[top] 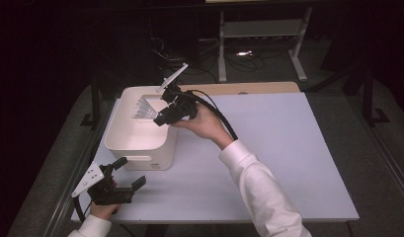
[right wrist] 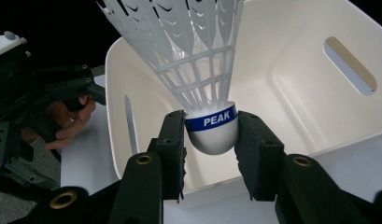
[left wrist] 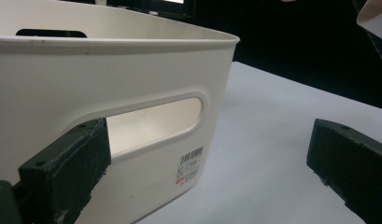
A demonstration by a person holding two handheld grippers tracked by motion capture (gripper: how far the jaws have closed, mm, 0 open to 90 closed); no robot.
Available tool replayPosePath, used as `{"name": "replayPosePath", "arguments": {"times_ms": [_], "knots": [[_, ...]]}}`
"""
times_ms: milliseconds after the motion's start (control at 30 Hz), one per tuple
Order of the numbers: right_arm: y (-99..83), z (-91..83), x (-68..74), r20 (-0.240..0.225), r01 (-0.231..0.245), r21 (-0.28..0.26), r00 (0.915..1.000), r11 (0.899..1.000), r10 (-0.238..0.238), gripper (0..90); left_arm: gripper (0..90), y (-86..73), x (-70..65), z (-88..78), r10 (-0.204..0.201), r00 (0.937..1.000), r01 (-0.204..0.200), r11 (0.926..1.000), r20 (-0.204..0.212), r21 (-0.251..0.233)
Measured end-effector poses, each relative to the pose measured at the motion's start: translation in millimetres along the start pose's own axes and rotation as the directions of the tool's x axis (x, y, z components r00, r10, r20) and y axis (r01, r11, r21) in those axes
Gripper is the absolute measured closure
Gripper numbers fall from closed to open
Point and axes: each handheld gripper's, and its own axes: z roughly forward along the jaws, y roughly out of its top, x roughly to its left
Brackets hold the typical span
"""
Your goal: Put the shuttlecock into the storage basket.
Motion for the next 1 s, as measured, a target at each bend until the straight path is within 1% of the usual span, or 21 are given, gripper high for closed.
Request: {"name": "replayPosePath", "arguments": {"times_ms": [67,133,167,300,367,400,433,467,533,600,667,700,733,767,800,833,867,900,1000], "knots": [[-0.8,4.1,-0.1,0.001,0.009,0.005,1.0000,1.000,-0.009,62.2,0.0,0.0,-0.1,-0.2,-0.002,1.0000,0.002,1.0000,-0.001,-0.003],[-1.7,7.3,0.3,-0.009,0.010,0.011,0.9999,1.000,-0.010,62.2,0.0,0.0,0.0,-0.4,-0.004,1.0000,0.004,1.0000,-0.002,-0.002],[-2.1,8.6,0.3,-0.004,0.012,0.015,0.9999,1.000,-0.012,62.2,0.0,0.0,-0.1,-0.5,-0.005,1.0000,0.005,1.0000,-0.002,-0.003],[-2.8,12.4,-0.5,-0.013,0.010,0.022,0.9999,1.000,-0.010,61.7,0.0,-0.1,0.0,-0.2,-0.001,1.0000,0.001,1.0000,-0.001,-0.001],[-3.4,13.7,-1.5,-0.025,0.002,0.029,0.9997,1.000,-0.001,58.8,0.0,-0.1,0.1,-0.2,0.000,1.0000,0.000,1.0000,-0.002,-0.001],[-3.9,14.0,-2.0,-0.044,-0.015,0.030,0.9989,0.999,0.016,51.1,0.0,-0.2,0.1,-0.2,-0.002,1.0000,0.002,1.0000,-0.002,-0.001],[-4.2,14.6,-3.0,-0.063,-0.025,0.026,0.9977,0.999,0.027,45.3,0.0,-0.2,0.2,-0.2,-0.002,1.0000,0.002,1.0000,-0.002,-0.001],[-4.6,14.6,-3.1,-0.069,-0.049,0.031,0.9963,0.998,0.051,40.1,0.0,-0.2,0.2,-0.2,-0.001,1.0000,0.001,1.0000,-0.002,0.000],[-4.7,14.5,-3.3,-0.055,-0.048,0.035,0.9973,0.998,0.050,30.7,0.0,-0.2,0.1,-0.1,0.000,1.0000,0.000,1.0000,0.000,0.001],[-4.8,13.6,-3.1,-0.034,-0.036,0.040,0.9987,0.999,0.038,23.5,0.0,-0.2,0.0,-0.1,0.000,1.0000,0.000,1.0000,0.000,0.002],[-5.0,12.2,-2.6,-0.005,-0.028,0.034,0.9996,0.999,0.029,13.2,0.0,-0.2,-0.1,0.2,-0.002,1.0000,0.002,1.0000,0.001,0.000],[-5.6,11.4,-2.0,0.008,-0.020,0.029,0.9998,0.999,0.020,12.3,0.0,-0.2,-0.2,0.1,-0.002,1.0000,0.002,1.0000,0.001,0.001],[-5.9,10.8,-1.9,0.008,-0.011,0.023,0.9999,1.000,0.011,11.3,0.0,-0.2,-0.2,0.2,-0.003,1.0000,0.003,1.0000,0.002,0.000],[-6.4,9.8,-1.0,0.023,-0.006,0.022,0.9997,1.000,0.005,7.5,0.0,-0.3,-0.4,0.4,-0.005,1.0000,0.005,1.0000,0.002,-0.001],[-6.8,9.3,0.0,0.034,0.002,0.024,0.9994,1.000,-0.002,1.9,0.0,-0.3,-0.4,0.4,-0.005,1.0000,0.005,1.0000,0.002,0.000],[-7.6,8.8,0.4,0.040,0.012,0.021,0.9991,1.000,-0.013,0.0,0.0,-0.3,-0.3,0.5,-0.005,1.0000,0.005,1.0000,0.003,0.000],[-8.4,7.0,1.0,0.042,0.014,0.014,0.9990,1.000,-0.014,0.0,0.0,-0.3,-0.3,0.5,-0.005,1.0000,0.005,1.0000,0.003,0.001],[-9.0,6.0,0.7,0.033,0.018,0.006,0.9993,1.000,-0.018,0.0,0.0,-0.3,-0.5,0.6,-0.007,1.0000,0.007,1.0000,0.002,0.001],[-11.5,0.8,0.4,0.021,0.011,-0.022,0.9997,1.000,-0.011,0.0,0.0,-0.3,-0.7,0.6,-0.004,1.0000,0.004,1.0000,0.002,0.004]]}}
